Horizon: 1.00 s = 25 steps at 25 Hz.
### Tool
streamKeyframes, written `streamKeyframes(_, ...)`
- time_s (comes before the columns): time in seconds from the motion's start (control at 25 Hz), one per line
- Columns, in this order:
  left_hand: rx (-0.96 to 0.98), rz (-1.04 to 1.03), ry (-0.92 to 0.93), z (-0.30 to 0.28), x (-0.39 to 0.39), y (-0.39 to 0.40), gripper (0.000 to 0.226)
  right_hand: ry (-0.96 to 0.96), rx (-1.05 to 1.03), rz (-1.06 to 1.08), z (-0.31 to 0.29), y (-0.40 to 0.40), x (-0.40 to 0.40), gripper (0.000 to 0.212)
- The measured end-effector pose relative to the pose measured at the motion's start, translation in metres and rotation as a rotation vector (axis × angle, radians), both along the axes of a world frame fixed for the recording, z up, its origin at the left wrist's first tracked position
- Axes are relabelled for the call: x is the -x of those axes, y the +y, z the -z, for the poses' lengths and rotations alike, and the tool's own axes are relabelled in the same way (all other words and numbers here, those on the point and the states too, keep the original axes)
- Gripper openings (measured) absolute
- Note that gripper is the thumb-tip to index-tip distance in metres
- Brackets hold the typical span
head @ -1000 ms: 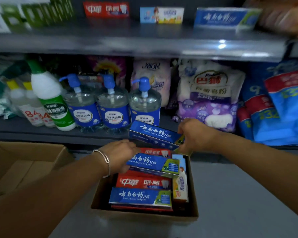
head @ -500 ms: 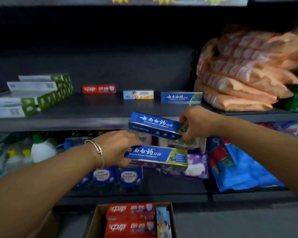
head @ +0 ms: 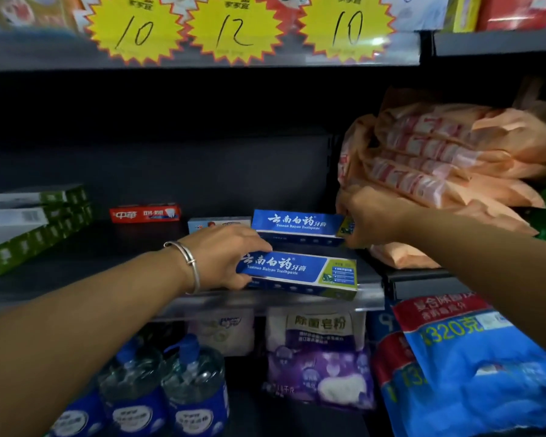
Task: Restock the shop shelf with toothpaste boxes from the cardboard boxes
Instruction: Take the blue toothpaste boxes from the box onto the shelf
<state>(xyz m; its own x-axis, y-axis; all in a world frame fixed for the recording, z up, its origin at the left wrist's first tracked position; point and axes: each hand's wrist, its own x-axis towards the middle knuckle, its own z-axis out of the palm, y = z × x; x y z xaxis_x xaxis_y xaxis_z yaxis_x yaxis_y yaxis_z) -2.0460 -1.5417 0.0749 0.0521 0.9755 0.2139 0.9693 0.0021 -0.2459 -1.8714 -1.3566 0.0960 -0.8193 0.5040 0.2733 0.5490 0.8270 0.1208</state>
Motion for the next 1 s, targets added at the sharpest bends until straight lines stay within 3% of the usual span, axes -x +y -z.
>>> streamKeyframes(0.4,0.039,-0.002,-0.044,0.008,0.02,0.057,0.056,-0.196,-0.105,-0.044,0.039,0.054,0.031,0.044)
streamKeyframes(0.56,0.055,-0.009,-0.044,0.009,0.024,0.062,0.057,-0.199,-0.124,-0.04,0.047,0.064,0.036,0.035)
streamKeyframes(1.0,0.031,-0.027,-0.073,0.012,0.028,0.065,0.057,-0.246,-0.249,-0.031,0.045,0.068,0.045,0.036)
